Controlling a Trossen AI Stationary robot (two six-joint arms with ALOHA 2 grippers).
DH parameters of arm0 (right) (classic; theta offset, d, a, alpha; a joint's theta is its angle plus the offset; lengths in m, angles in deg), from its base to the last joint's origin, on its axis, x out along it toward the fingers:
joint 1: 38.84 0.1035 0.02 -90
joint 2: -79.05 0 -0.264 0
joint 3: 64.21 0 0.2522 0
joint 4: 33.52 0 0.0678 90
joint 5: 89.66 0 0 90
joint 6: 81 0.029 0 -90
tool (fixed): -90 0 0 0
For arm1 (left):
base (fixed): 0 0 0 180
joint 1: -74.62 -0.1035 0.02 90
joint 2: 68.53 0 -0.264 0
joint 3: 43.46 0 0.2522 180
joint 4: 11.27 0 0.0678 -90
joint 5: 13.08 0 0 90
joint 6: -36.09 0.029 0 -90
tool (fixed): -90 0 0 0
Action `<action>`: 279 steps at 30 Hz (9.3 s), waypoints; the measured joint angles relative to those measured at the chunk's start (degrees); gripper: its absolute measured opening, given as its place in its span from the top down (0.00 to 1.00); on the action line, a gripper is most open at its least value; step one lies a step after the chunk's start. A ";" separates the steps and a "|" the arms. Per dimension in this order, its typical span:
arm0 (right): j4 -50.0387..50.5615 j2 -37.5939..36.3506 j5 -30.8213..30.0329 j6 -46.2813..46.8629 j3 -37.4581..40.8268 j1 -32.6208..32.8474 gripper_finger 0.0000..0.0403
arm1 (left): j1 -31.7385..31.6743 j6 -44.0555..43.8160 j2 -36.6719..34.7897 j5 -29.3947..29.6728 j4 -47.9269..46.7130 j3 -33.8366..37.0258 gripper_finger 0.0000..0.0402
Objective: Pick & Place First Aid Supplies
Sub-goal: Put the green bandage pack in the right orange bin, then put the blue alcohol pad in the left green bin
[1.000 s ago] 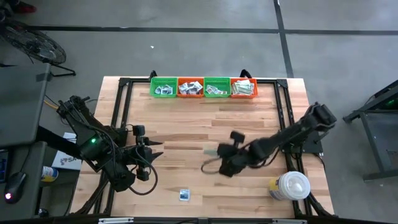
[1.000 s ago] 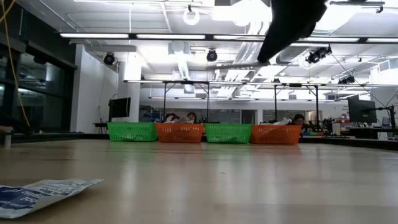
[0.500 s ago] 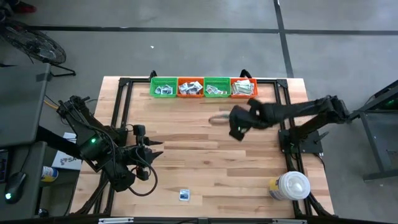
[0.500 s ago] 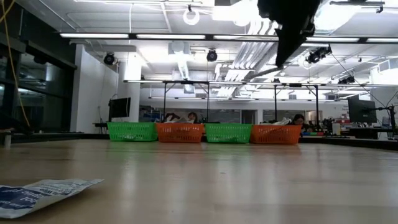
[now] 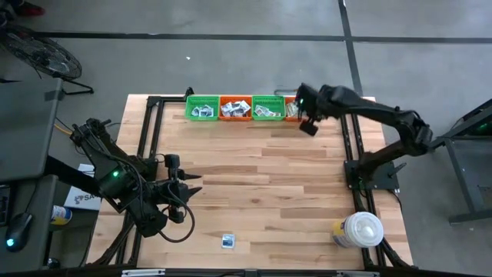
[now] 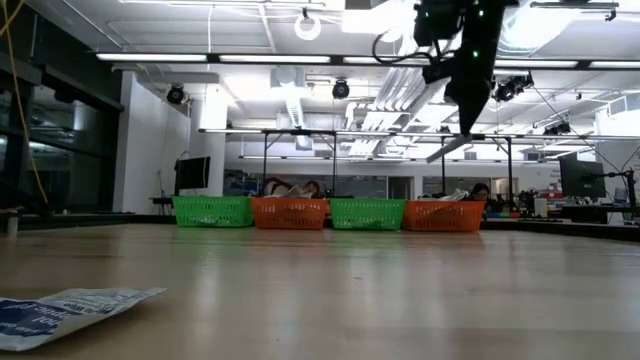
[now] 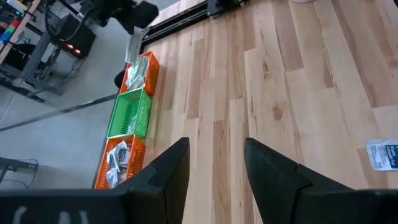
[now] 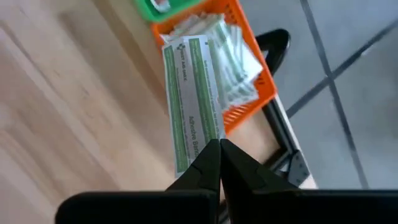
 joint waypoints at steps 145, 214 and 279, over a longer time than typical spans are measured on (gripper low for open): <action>-14.58 -17.22 6.24 23.84 0.00 41.39 0.70 | -18.34 87.99 45.55 -65.21 27.46 4.23 0.95; -14.70 -22.77 -1.20 10.65 -0.04 31.58 0.70 | -36.03 1.93 6.03 -1.42 3.61 -8.75 1.00; -20.77 -22.64 -1.86 9.44 0.00 6.29 0.70 | -100.50 -0.18 1.79 -58.14 69.26 50.49 1.00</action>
